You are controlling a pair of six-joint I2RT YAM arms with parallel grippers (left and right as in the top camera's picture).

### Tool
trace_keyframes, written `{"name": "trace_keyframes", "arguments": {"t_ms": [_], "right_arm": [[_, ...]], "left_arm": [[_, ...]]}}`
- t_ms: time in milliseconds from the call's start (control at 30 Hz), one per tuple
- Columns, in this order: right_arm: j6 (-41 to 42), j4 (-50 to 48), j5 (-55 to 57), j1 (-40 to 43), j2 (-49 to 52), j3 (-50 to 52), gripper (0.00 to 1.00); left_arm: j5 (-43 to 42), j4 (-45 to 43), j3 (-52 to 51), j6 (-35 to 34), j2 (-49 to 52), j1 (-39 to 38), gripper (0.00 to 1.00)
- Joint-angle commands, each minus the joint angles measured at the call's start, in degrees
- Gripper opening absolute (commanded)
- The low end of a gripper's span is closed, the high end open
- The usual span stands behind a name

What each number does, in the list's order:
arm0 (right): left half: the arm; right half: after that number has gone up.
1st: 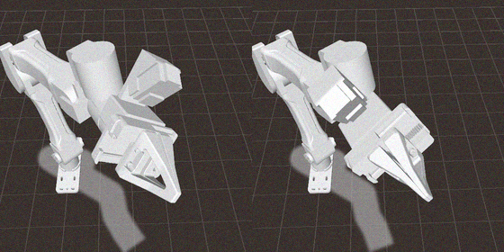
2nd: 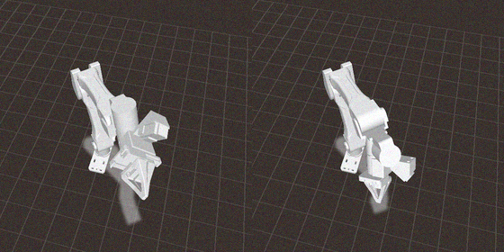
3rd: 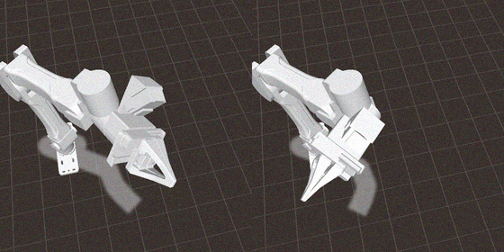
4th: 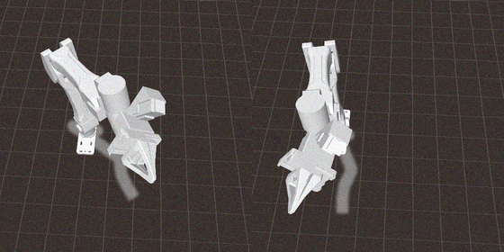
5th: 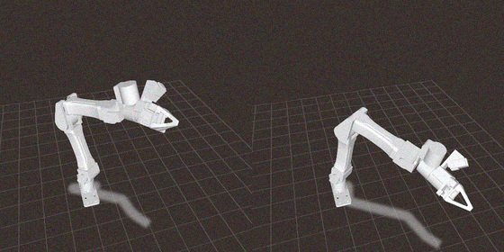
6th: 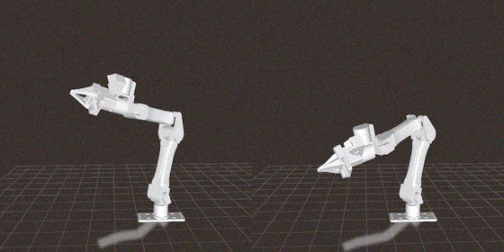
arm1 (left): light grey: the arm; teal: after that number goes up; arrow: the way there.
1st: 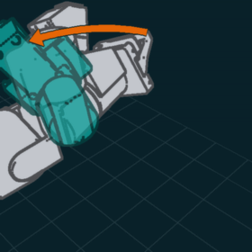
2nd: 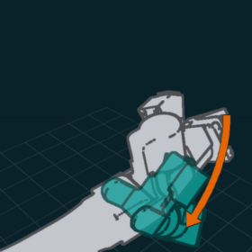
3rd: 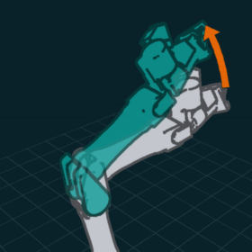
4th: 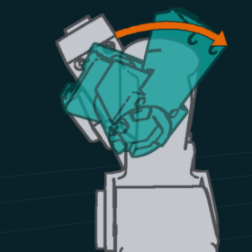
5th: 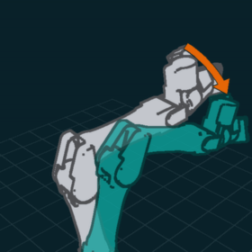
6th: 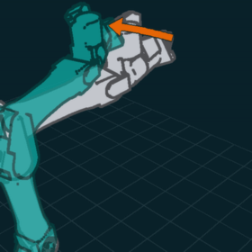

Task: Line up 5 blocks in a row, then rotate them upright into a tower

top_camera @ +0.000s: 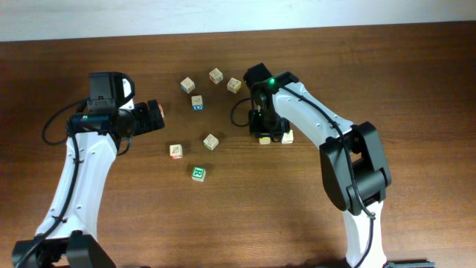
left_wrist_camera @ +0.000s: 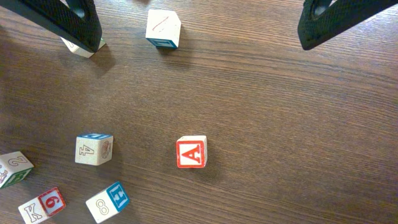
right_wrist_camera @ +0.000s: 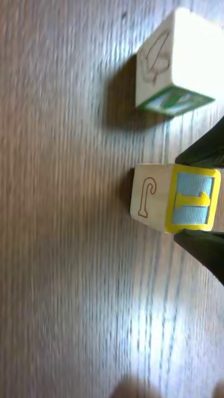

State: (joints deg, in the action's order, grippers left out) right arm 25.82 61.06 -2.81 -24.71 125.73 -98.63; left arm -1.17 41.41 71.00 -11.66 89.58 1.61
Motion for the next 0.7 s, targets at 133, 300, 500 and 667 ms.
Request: {"name": "trace_keyframes", "arguments": {"t_ms": [133, 300, 500, 667], "right_arm": [[2.14, 2.43, 4.35, 1.33, 0.96, 0.46, 0.27], [2.12, 2.69, 6.27, 1.88, 0.96, 0.46, 0.28], [2.1, 2.64, 6.99, 2.21, 0.96, 0.46, 0.33], [1.44, 2.67, 6.93, 2.27, 0.96, 0.13, 0.34]], "left_arm": [[0.59, 0.24, 0.72, -0.7, -0.17, 0.04, 0.99], [0.59, 0.24, 0.72, -0.72, -0.17, 0.04, 0.99], [0.59, 0.22, 0.72, -0.7, -0.17, 0.04, 0.99], [0.59, 0.24, 0.72, -0.7, -0.17, 0.04, 0.99]]}}
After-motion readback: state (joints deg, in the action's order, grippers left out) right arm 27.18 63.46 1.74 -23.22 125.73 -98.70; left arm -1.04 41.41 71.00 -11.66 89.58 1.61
